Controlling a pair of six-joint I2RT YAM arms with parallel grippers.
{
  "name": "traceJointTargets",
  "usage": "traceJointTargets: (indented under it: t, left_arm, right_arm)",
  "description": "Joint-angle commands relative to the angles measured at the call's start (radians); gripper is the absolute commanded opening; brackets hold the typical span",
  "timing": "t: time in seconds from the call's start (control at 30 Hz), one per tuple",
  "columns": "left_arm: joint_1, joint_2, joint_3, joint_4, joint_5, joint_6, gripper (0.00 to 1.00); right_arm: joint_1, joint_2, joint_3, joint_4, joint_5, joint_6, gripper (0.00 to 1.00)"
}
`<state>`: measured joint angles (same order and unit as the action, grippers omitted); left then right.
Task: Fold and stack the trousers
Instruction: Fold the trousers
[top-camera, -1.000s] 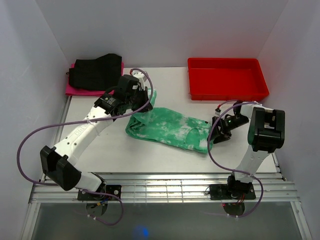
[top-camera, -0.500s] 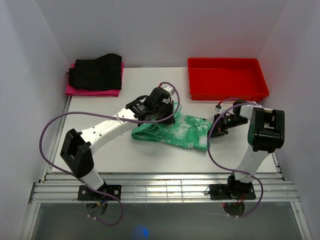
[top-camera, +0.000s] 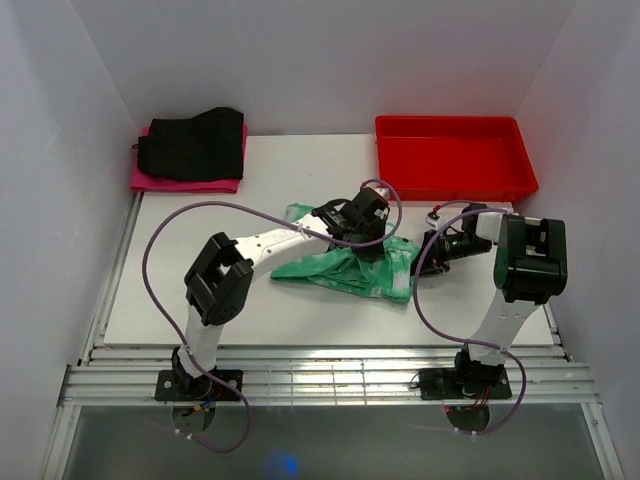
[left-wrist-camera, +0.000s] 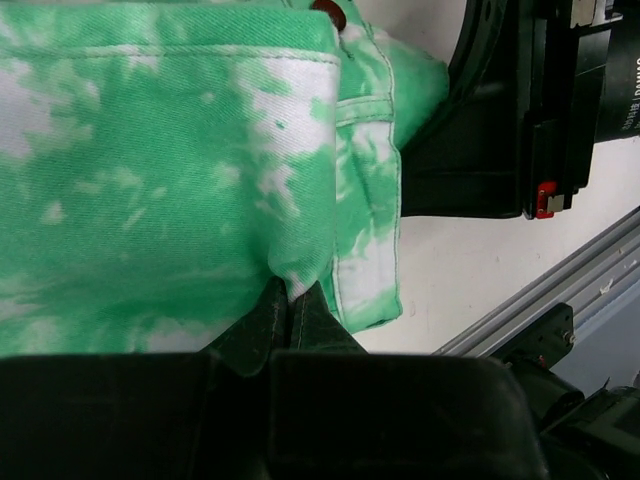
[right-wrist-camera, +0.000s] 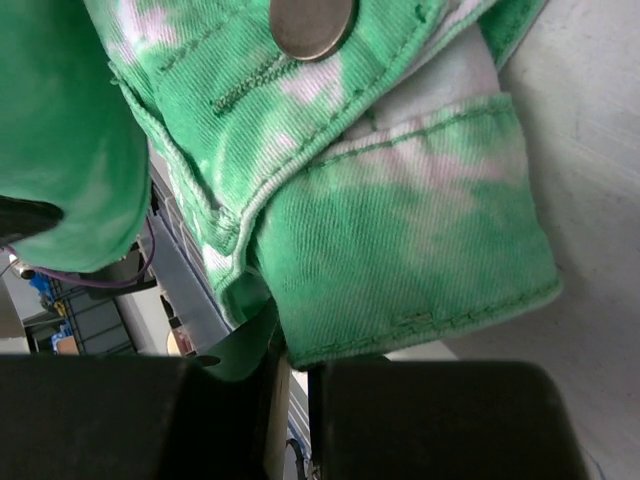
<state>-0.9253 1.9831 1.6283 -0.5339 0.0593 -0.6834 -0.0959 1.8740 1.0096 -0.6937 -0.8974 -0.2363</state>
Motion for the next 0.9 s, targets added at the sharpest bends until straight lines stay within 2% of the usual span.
traceJointTargets:
  t: [0.0, 0.63, 0.7, 0.73, 0.77, 0.8, 0.83, 0.87]
  left_arm:
    - [-0.052, -0.007, 0.074, 0.072, 0.04, -0.042, 0.0]
    - [-0.09, 0.129, 0.179, 0.081, 0.04, -0.125, 0.0]
    - [-0.09, 0.151, 0.177, 0.077, 0.042, -0.139, 0.1]
    - [-0.09, 0.164, 0.174, 0.075, 0.04, -0.14, 0.17]
    - [-0.09, 0.168, 0.171, 0.074, 0.036, -0.14, 0.31]
    - [-0.087, 0.168, 0.166, 0.074, 0.034, -0.136, 0.36]
    - [-0.086, 0.165, 0.156, 0.074, 0.036, -0.136, 0.41]
    - [-0.078, 0.143, 0.15, 0.074, 0.04, -0.134, 0.49]
  right_arm:
    - [0.016, 0.016, -0.014, 0.036, -0.077, 0.017, 0.08]
    - [0.028, -0.001, -0.032, 0.065, -0.087, 0.043, 0.08]
    - [0.028, -0.004, -0.031, 0.065, -0.083, 0.043, 0.08]
    - [0.028, -0.009, -0.029, 0.06, -0.08, 0.045, 0.08]
    - [0.028, -0.01, -0.026, 0.057, -0.065, 0.042, 0.08]
    - [0.027, -0.012, -0.023, 0.05, -0.054, 0.037, 0.09]
    - [0.025, -0.013, -0.013, 0.042, -0.043, 0.032, 0.12]
    - [0.016, -0.018, -0.012, 0.033, -0.028, 0.028, 0.2]
